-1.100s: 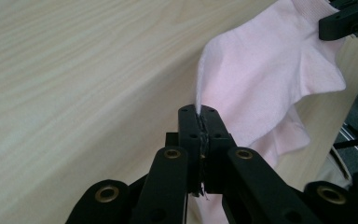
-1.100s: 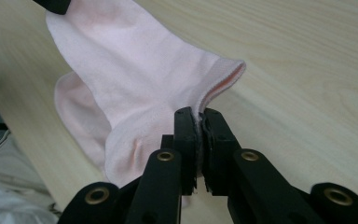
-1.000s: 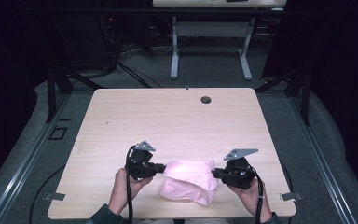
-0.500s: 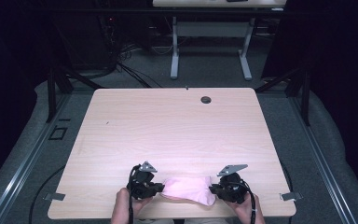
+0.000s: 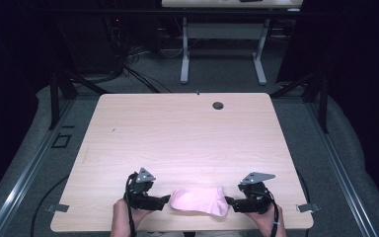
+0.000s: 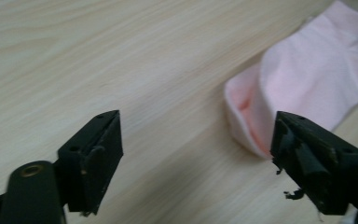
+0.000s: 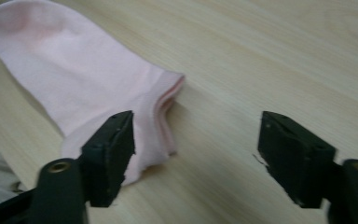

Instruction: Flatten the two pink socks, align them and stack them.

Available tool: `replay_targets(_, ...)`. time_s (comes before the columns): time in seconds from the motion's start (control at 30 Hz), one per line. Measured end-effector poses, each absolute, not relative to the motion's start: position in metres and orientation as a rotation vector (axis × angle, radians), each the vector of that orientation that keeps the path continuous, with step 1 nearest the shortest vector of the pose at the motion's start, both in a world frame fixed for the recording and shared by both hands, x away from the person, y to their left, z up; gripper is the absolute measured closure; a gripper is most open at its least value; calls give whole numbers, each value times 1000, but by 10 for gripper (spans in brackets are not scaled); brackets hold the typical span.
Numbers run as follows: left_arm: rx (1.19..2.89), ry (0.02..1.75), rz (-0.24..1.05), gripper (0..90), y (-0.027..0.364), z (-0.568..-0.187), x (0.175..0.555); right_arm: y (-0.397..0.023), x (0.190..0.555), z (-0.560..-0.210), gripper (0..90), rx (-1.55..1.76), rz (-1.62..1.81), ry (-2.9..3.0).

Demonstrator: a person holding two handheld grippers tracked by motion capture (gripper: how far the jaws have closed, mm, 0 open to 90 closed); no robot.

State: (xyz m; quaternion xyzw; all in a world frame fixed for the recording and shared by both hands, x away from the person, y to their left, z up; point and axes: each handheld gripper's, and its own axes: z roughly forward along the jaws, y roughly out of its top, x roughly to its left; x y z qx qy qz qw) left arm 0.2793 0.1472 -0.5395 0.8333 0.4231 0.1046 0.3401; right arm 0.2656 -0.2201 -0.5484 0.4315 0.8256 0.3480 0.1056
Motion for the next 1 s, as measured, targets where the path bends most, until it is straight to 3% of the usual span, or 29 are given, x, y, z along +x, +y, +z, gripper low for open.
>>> replay_targets(0.07,2144,1131,334,141,157,-540,280,-231,265,-546,160,1294,1019,2386)
replay_targets(0.27,2105,1272,462,13,194,-549,283,-265,267,-547,0,1383,956,2274)
replay_targets(0.67,2014,1448,561,1,242,-584,291,-308,281,-573,0,1509,827,2155)
replay_targets(1.0,1974,1426,593,0,250,-593,293,-318,286,-588,0,1505,842,2093)
